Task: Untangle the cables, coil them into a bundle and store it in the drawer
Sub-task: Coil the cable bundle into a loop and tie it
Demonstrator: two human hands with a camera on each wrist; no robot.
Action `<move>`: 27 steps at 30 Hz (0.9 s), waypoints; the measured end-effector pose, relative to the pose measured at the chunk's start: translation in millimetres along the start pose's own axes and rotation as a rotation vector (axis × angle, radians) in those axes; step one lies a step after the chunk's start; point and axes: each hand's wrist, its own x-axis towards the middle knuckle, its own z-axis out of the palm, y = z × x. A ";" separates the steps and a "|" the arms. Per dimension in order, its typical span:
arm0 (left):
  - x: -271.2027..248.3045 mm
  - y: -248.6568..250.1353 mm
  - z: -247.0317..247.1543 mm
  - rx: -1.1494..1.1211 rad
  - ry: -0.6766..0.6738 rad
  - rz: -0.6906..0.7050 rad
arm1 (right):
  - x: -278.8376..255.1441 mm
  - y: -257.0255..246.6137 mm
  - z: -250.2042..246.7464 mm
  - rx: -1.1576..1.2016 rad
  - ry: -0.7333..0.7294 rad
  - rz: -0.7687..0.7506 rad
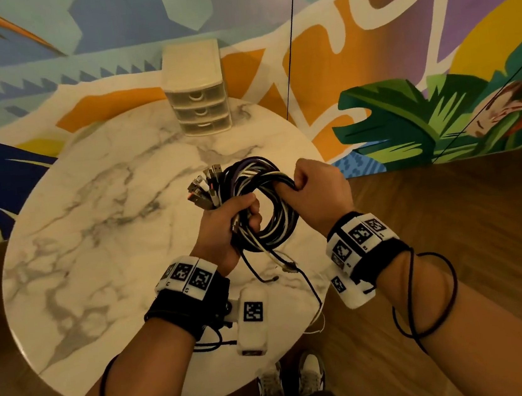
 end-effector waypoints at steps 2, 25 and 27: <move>-1.9 3.2 -1.0 -0.025 -0.046 -0.022 | 0.2 1.2 2.6 0.190 -0.055 0.051; 11.0 31.2 -7.2 -0.170 -0.081 0.010 | -51.4 9.7 38.4 0.392 -1.058 0.193; 6.4 34.7 -4.6 -0.075 -0.172 0.012 | -49.1 7.3 36.9 0.352 -0.961 0.180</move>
